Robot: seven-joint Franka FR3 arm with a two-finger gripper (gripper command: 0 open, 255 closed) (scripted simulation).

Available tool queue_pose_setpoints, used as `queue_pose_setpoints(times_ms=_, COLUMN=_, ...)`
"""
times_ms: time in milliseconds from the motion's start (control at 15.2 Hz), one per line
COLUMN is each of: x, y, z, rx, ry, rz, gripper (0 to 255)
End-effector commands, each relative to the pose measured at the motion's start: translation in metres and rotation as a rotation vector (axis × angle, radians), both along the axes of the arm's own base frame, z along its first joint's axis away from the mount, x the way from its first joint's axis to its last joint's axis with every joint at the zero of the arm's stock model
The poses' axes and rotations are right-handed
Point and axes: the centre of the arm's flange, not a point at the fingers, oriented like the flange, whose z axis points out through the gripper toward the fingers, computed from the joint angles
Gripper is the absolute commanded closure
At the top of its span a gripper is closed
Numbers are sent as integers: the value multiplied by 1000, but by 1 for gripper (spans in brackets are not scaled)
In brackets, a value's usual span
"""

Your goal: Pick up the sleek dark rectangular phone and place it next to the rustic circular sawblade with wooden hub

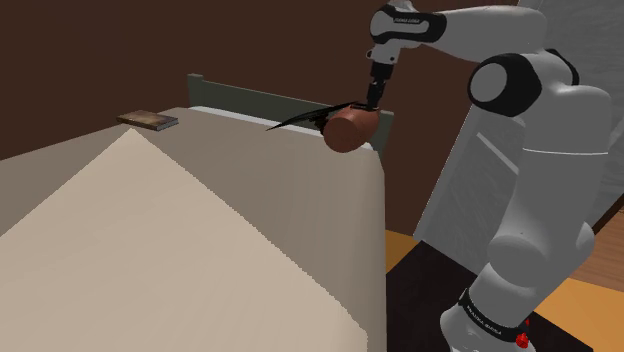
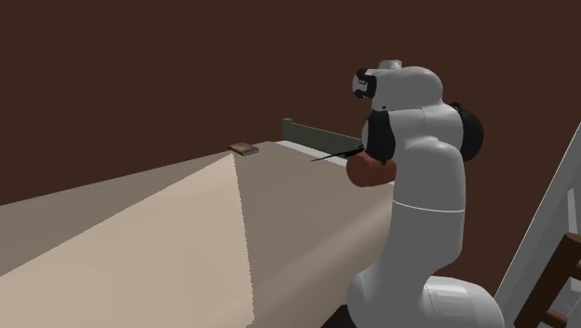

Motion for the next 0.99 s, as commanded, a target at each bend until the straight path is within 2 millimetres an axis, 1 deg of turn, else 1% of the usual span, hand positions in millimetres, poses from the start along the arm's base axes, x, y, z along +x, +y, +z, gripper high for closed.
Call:
queue_pose_setpoints(times_ms=0, x=0, y=0, z=-10, rx=0, ry=-1, rz=0, gripper=255)
queue_pose_setpoints(times_ms=924, x=0, y=0, z=-84, rx=0, ry=-1, rz=0, gripper=255)
